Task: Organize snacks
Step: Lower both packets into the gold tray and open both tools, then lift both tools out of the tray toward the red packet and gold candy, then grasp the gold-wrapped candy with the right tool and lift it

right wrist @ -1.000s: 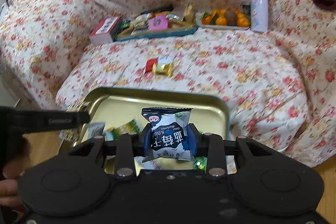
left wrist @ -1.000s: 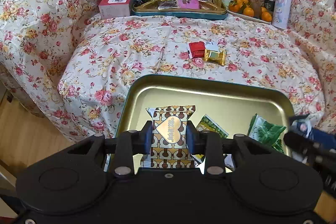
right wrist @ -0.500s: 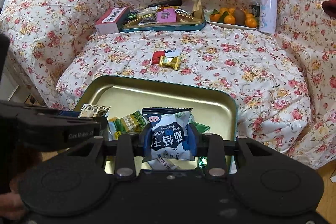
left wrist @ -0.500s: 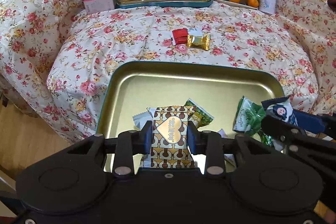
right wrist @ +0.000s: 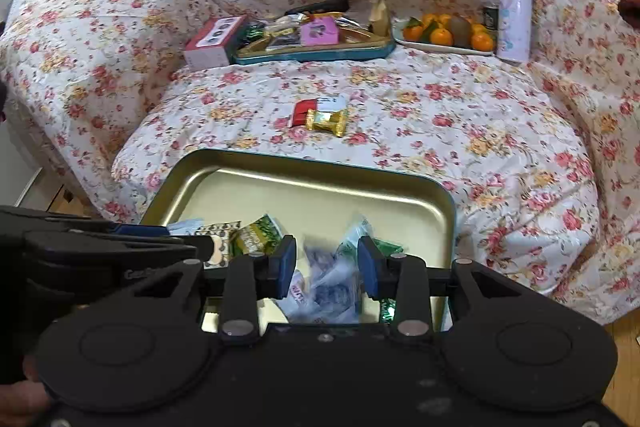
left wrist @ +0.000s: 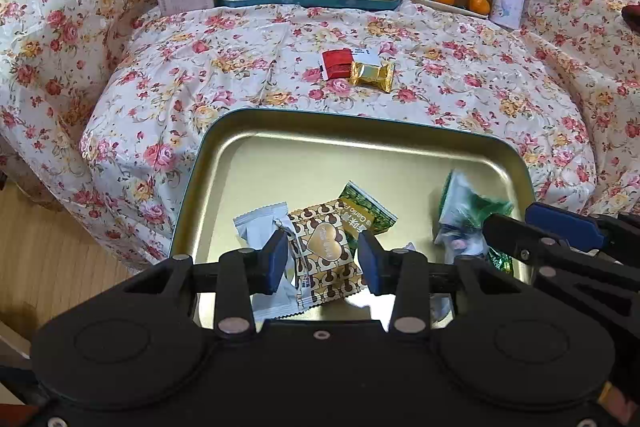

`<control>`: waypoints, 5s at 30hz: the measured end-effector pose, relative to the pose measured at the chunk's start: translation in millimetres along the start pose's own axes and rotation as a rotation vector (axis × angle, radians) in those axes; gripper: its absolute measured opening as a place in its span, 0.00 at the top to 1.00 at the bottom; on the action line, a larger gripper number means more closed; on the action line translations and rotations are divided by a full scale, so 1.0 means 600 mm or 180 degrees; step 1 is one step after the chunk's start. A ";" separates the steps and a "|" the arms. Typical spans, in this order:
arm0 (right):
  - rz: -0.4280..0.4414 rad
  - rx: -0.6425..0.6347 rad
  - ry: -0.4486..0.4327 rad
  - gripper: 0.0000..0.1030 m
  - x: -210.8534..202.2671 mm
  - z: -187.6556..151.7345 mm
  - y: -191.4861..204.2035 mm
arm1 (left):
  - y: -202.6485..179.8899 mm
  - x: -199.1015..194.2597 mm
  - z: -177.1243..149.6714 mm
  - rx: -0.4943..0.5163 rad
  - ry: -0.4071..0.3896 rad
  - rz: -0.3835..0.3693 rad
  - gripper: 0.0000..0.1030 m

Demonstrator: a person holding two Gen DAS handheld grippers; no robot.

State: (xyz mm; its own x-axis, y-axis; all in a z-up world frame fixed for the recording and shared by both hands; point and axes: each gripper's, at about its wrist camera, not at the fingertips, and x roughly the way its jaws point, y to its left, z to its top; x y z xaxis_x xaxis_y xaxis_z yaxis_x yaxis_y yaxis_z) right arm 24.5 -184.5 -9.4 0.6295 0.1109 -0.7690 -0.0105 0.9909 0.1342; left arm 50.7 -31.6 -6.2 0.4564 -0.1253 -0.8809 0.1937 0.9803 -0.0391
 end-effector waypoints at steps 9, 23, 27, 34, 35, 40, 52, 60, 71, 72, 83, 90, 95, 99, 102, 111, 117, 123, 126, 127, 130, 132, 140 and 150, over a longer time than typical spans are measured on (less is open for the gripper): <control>-0.0011 0.0006 0.0035 0.64 0.005 0.002 0.000 | 0.006 0.012 0.003 -0.0094 0.0106 0.0138 0.53; -0.0037 0.0050 0.0107 0.64 0.012 -0.004 -0.002 | 0.007 0.022 0.003 -0.0130 0.0222 0.0402 0.53; -0.0057 0.0053 0.0128 0.64 0.014 -0.006 -0.003 | 0.007 0.025 0.003 -0.0139 0.0248 0.0425 0.53; -0.0074 0.0079 0.0165 0.64 0.016 -0.011 -0.002 | 0.010 0.029 0.001 -0.0168 0.0316 0.0420 0.53; -0.0078 0.0080 0.0169 0.64 0.017 -0.011 -0.001 | 0.011 0.030 0.001 -0.0181 0.0333 0.0413 0.53; -0.0080 0.0094 0.0195 0.64 0.018 -0.013 -0.001 | 0.015 0.032 -0.001 -0.0221 0.0377 0.0404 0.53; -0.0069 0.0114 0.0232 0.64 0.022 -0.009 -0.005 | 0.023 0.029 0.003 -0.0262 0.0338 0.0287 0.53; -0.0080 0.0174 0.0118 0.64 0.029 0.025 -0.021 | 0.038 0.014 0.037 -0.0283 0.0055 0.0275 0.53; -0.0056 0.0191 -0.0022 0.64 0.068 0.101 -0.037 | 0.042 0.032 0.084 -0.0194 -0.0121 0.0347 0.53; -0.0032 0.0197 -0.0002 0.64 0.076 0.108 -0.039 | 0.042 0.034 0.086 -0.0183 -0.0120 0.0345 0.53; 0.0148 0.0299 0.0220 0.64 0.166 0.170 -0.040 | 0.053 0.075 0.108 -0.0208 -0.0026 0.0343 0.53; 0.0311 0.0380 0.0413 0.64 0.225 0.198 -0.028 | 0.073 0.097 0.114 -0.0284 0.0060 0.0336 0.53; 0.0506 0.0499 0.0591 0.64 0.270 0.211 -0.014 | 0.084 0.101 0.116 -0.0302 0.0027 0.0358 0.53; 0.0523 0.0665 0.0663 0.64 0.306 0.221 -0.014 | 0.091 0.101 0.118 -0.0307 -0.0016 0.0363 0.53; 0.0406 0.0810 0.0656 0.64 0.328 0.231 -0.023 | 0.093 0.101 0.119 -0.0300 -0.0029 0.0359 0.53; 0.0113 0.1348 0.0569 0.63 0.344 0.253 -0.074 | 0.096 0.104 0.116 -0.0299 -0.0024 0.0316 0.53; 0.0124 0.1180 0.0558 0.63 0.328 0.253 -0.067 | 0.101 0.098 0.114 -0.0317 -0.0060 0.0312 0.53; 0.0040 0.1082 0.0468 0.63 0.329 0.266 -0.044 | 0.104 0.094 0.107 -0.0329 -0.0059 0.0314 0.53; 0.0048 0.0892 0.0490 0.63 0.332 0.269 -0.023 | 0.106 0.093 0.104 -0.0334 -0.0055 0.0325 0.53; 0.0017 0.0802 0.0491 0.63 0.336 0.270 -0.016 | 0.107 0.094 0.104 -0.0338 -0.0049 0.0328 0.53; -0.0078 0.0617 0.0544 0.63 0.352 0.267 -0.001 | 0.109 0.093 0.102 -0.0346 -0.0038 0.0329 0.53; -0.0136 0.0578 0.0637 0.63 0.362 0.263 -0.003 | 0.110 0.090 0.101 -0.0334 -0.0062 0.0315 0.53; -0.0416 0.0735 0.0649 0.63 0.354 0.252 -0.064 | 0.107 0.089 0.115 -0.0257 -0.0128 0.0368 0.53; -0.0380 0.1161 0.0465 0.63 0.308 0.262 -0.130 | 0.089 0.088 0.123 -0.0126 -0.0149 0.0330 0.53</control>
State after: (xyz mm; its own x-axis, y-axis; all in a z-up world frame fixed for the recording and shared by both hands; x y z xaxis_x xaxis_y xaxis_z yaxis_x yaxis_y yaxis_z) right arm 264.0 -253.1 -63.6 0.4924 0.0325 -0.8698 0.3485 0.9083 0.2313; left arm 149.4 2.7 -19.9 0.5124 -0.0290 -0.8582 0.1094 0.9935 0.0317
